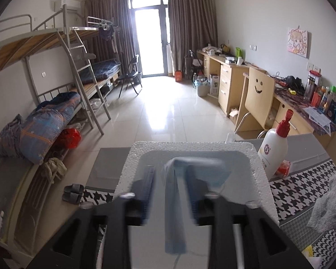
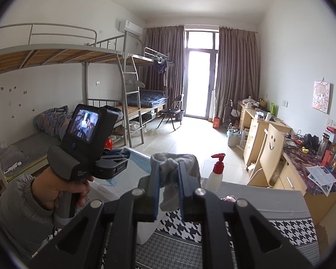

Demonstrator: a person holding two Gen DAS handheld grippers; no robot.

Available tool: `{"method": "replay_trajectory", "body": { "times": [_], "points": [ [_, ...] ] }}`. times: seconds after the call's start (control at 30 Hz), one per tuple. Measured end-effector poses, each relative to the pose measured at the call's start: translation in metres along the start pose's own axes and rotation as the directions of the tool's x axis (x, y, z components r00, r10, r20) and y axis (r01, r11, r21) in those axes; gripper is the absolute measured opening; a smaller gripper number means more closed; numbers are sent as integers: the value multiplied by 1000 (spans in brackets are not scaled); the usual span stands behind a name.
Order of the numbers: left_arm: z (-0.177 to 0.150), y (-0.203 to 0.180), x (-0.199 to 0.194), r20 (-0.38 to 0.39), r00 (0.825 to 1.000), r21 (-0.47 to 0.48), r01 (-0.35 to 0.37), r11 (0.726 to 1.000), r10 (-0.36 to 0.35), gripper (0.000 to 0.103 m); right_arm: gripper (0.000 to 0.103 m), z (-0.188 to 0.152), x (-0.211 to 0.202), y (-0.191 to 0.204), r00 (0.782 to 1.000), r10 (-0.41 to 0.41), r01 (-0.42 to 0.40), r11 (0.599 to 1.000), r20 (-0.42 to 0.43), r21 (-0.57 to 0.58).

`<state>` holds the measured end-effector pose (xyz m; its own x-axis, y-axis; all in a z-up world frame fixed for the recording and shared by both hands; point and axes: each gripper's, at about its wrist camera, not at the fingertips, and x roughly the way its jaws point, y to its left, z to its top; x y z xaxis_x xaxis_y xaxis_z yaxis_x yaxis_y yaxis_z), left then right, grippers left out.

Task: Organize soft objects
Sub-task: 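Open the left tool to drop the blue mask into the foam box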

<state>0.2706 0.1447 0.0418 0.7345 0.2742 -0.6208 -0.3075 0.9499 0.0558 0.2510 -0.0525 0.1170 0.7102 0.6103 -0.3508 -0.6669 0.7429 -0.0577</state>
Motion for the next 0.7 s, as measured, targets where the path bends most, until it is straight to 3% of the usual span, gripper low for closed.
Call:
{"method": "replay_trajectory", "body": {
  "times": [0.03, 0.07, 0.17, 0.7],
  "points": [
    [0, -1, -1, 8, 1000, 3, 3, 1000, -3, 76, 17, 0, 1, 1, 1000, 2, -2, 1000, -2, -2],
    [-1, -1, -5, 28, 1000, 8, -5, 1000, 4, 89, 17, 1, 3, 1, 1000, 3, -3, 1000, -3, -3],
    [-3, 2, -18, 102, 994, 3, -49, 999, 49, 102, 17, 3, 7, 5, 1000, 8, -8, 1000, -6, -10],
    [-19, 28, -58, 198, 979, -46, -46, 998, 54, 102, 17, 20, 35, 27, 998, 51, -52, 998, -31, -40]
  ]
}}
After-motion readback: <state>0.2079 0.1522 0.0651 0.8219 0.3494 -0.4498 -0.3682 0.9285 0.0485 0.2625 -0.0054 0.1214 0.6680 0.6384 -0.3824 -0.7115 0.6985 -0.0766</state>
